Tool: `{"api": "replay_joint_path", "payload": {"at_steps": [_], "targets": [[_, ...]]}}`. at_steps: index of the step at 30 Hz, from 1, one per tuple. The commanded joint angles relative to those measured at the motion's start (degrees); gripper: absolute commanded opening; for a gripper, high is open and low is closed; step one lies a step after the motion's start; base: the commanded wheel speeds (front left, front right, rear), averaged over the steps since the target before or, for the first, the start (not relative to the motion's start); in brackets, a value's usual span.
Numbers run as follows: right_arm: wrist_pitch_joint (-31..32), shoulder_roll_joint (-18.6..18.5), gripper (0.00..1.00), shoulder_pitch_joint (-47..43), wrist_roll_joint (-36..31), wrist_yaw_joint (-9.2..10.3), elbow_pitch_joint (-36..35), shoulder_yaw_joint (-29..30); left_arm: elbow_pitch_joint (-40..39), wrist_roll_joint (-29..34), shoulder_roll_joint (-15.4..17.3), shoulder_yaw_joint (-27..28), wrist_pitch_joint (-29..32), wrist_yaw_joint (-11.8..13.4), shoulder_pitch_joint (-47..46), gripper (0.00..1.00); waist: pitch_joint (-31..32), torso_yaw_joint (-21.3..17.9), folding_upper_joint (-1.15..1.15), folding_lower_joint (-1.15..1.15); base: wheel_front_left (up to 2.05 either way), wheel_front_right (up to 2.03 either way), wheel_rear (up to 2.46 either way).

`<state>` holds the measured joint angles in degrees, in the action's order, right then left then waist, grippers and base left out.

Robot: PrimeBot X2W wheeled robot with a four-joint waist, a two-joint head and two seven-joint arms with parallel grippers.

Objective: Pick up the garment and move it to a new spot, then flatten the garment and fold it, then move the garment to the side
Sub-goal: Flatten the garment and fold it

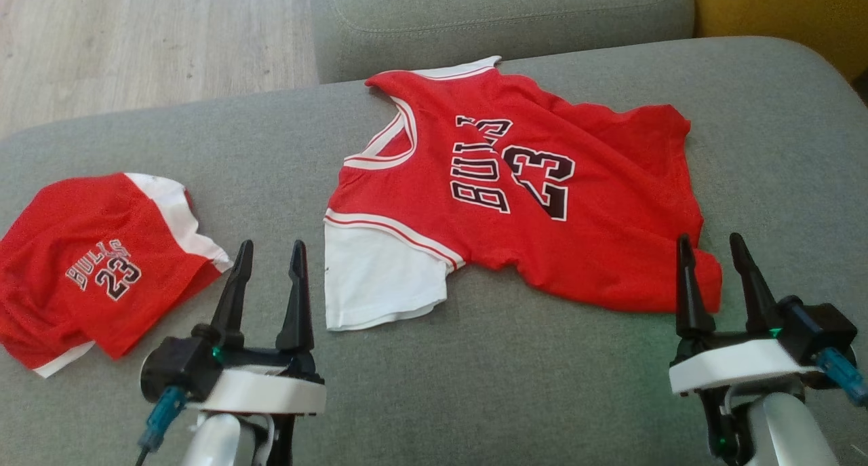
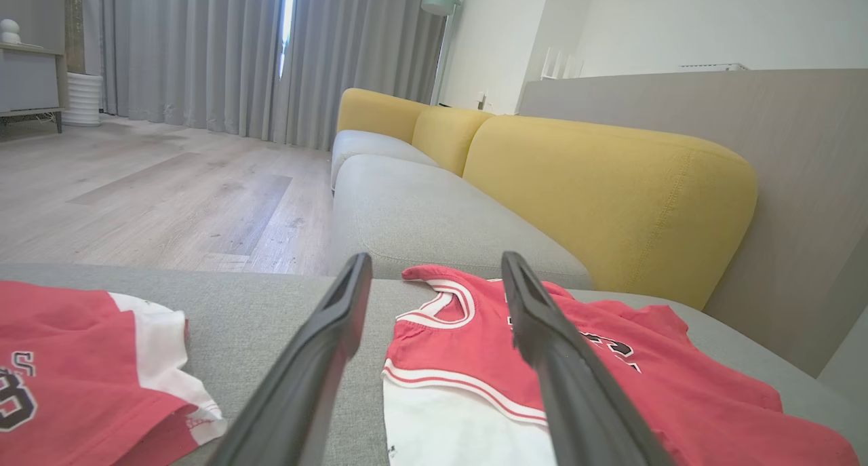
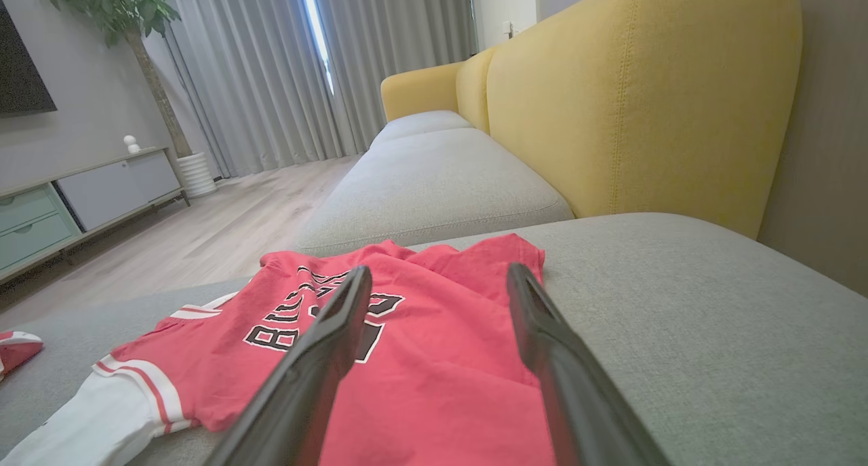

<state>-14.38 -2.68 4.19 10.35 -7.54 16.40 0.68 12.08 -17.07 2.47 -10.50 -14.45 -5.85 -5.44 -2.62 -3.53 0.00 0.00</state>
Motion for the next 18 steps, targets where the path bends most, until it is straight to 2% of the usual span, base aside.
{"api": "replay_joint_path", "payload": {"at_steps": [1, 7, 11, 18], "targets": [[-0.62, -0.21, 1.0, 2.37, 0.29, 0.05, -2.14, -1.12, -1.64, 0.72, 0.41, 1.85, -0.55, 0.19, -1.71, 1.0, -0.11, -0.03, 0.0, 0.0, 0.0, 0.0, 0.0], [-0.62, -0.21, 1.0, 3.36, 0.2, 0.05, -3.23, -0.54, 0.73, 2.16, 0.41, 0.17, -0.55, 0.0, -3.72, 1.0, -1.84, -0.28, 0.0, 0.0, 0.0, 0.0, 0.0], [-0.62, -0.21, 1.0, 3.85, 0.54, 0.05, -3.9, -0.9, 6.72, 3.86, 0.42, -1.08, -0.41, 0.4, -6.48, 1.0, -3.81, -0.85, 0.0, 0.0, 0.0, 0.0, 0.0], [-0.62, -0.21, 1.0, 4.72, 0.8, 0.05, -4.1, -1.53, 19.34, 5.2, 0.7, -2.18, 7.33, 2.75, -11.88, 1.0, -6.46, -2.51, 0.0, 0.0, 0.0, 0.0, 0.0]]}}
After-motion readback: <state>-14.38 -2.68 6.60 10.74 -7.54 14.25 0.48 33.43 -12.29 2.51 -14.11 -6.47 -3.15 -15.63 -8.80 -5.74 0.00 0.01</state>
